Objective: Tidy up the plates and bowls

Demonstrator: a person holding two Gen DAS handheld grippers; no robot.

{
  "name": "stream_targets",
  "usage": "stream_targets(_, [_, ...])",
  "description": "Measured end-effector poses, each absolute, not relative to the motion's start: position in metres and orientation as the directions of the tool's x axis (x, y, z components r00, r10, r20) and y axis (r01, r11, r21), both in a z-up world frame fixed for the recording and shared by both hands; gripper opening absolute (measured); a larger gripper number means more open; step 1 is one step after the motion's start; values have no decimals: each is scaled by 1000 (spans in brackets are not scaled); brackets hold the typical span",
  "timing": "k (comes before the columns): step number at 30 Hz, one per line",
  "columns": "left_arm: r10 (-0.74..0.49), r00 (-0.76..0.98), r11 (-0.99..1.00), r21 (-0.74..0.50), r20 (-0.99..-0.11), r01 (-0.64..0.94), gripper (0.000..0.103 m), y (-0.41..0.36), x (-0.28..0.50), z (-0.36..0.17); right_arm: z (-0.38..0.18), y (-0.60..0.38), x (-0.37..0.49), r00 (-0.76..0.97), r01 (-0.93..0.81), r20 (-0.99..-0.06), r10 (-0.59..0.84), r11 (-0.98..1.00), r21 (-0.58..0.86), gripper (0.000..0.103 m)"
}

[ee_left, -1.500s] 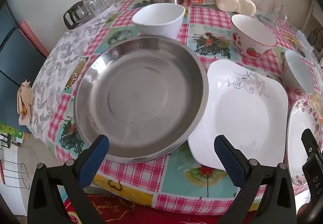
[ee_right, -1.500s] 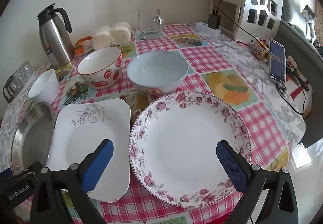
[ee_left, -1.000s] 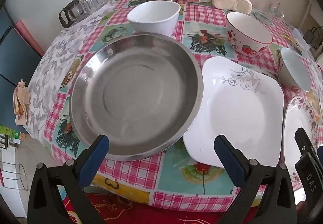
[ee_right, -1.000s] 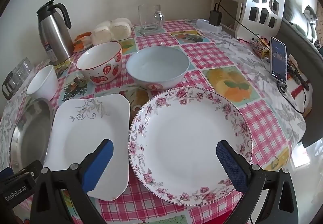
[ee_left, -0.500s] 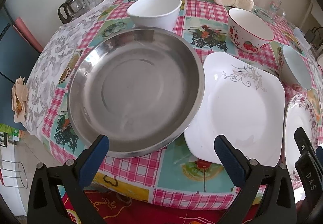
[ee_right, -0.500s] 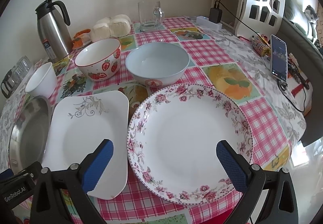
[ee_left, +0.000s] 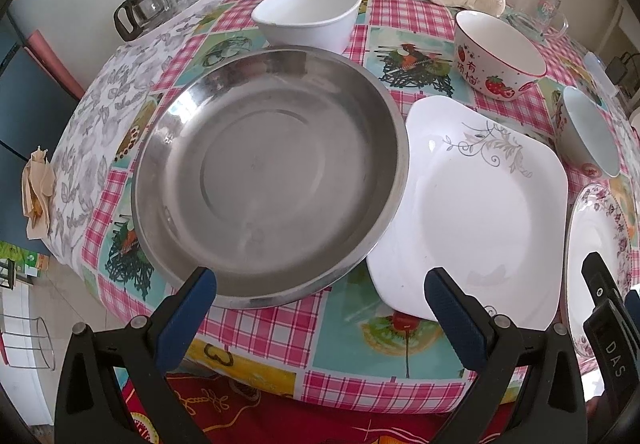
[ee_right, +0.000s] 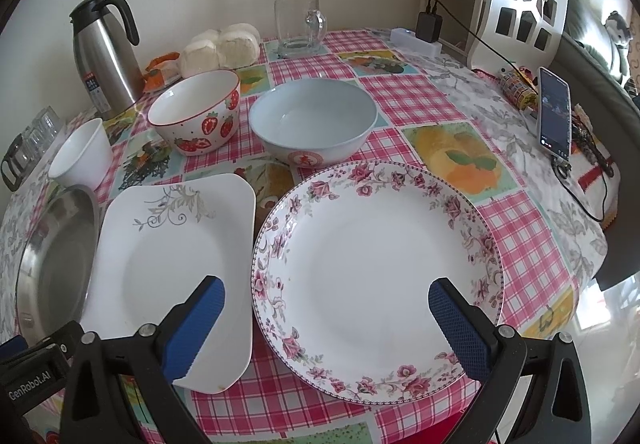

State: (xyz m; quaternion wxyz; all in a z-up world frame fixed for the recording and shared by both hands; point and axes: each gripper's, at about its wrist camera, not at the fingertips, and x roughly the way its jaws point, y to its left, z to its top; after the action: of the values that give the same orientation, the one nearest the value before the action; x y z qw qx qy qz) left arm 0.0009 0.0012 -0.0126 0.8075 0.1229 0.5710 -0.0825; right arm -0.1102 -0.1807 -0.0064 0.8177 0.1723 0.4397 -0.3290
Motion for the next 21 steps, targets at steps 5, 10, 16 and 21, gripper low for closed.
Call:
stream_targets(5, [8,334,957,104,-943,272,103,1,1,-13,-8,-181,-110,395,689,-835,-383,725,-6,103])
stream_targets(10, [8,333,957,104,-943,272,103,1,0,-15,-8,-181,-110,395,689,-835,-384,725,-7,103])
stream_targets(16, [8,333,957,104,-943,272,103,0,0,-15,-9,-180,-110,393,689,-835,-384,725,-9,103])
stream_targets(21, [8,333,957,104,-943,271,103,0,0,-15,-9,-180,-110,394,688,-835,-384,725,-9,103])
